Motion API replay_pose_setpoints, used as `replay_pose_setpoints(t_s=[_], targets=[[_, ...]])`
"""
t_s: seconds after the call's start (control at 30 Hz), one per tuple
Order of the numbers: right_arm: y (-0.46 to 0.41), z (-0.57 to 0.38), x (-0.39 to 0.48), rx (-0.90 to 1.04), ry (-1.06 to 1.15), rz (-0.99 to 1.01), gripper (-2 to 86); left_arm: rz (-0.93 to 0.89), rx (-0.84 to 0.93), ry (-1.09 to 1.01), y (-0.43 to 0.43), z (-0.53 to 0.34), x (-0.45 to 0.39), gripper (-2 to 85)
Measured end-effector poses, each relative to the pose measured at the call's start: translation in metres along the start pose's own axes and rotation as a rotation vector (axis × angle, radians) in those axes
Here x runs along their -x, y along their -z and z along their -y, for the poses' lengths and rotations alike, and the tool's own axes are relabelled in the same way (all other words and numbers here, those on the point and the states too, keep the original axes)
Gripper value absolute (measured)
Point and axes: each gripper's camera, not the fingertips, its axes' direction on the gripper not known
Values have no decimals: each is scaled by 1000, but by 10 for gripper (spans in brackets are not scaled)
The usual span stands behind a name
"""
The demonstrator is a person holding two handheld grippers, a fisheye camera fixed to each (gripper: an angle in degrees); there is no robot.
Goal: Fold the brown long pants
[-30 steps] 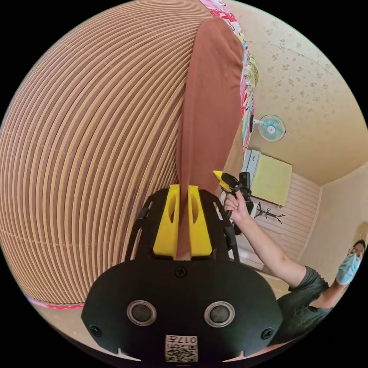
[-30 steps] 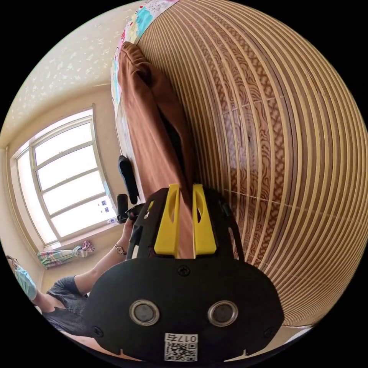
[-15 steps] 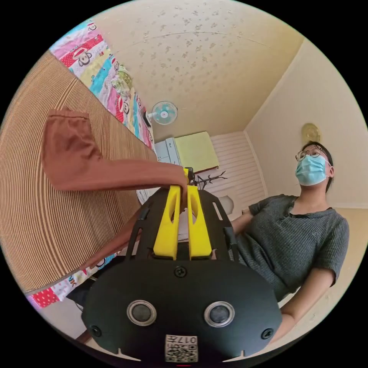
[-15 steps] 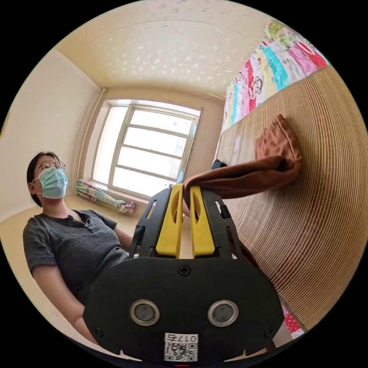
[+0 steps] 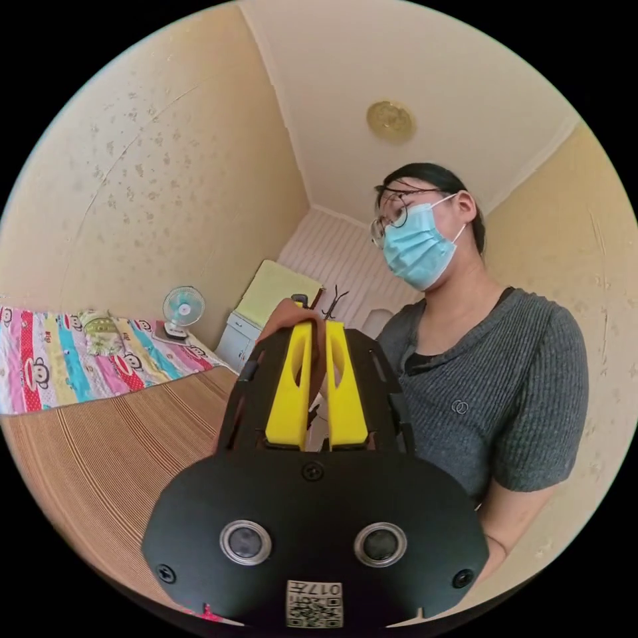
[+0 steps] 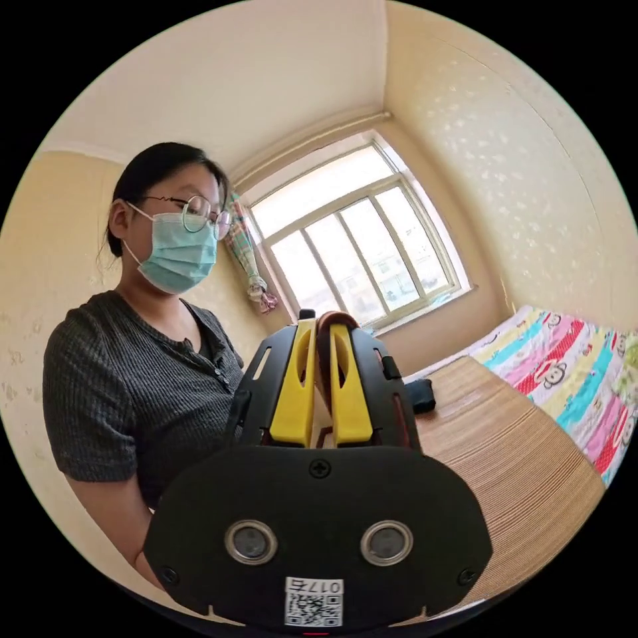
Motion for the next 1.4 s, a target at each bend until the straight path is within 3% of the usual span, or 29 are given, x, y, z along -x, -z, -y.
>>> replay_pose_setpoints(t_s=[0.1, 0.17, 0.33, 0.5, 0.63, 0.77, 0.9, 1.03, 1.4], targets=[[-13, 20, 10, 18, 64, -132, 13, 154, -15, 149, -5, 4, 39, 41], [-25, 25, -15, 74, -12, -226, 13, 253, 0, 278, -11, -3, 81, 41], [-77, -8, -179, 315, -477, -484, 13, 489, 116, 559, -42, -49, 220, 41], [-115, -59, -277, 477, -637, -566, 14, 661, 277, 686, -62, -121, 324, 42], [-126, -113, -286, 524, -703, -579, 17, 616, 307, 826, -73, -198, 354, 47], [-110, -196, -273, 541, -794, -621, 20, 500, 375, 1156, -90, -320, 379, 60], [-72, -352, -269, 748, -1318, -728, 27, 435, 410, 1400, -90, -410, 381, 90], [-34, -411, -246, 681, -1511, -597, 46, 452, 352, 1430, -72, -419, 396, 99], [-8, -325, -385, 491, -1289, -496, 172, 499, 363, 1298, -70, -379, 580, 169]])
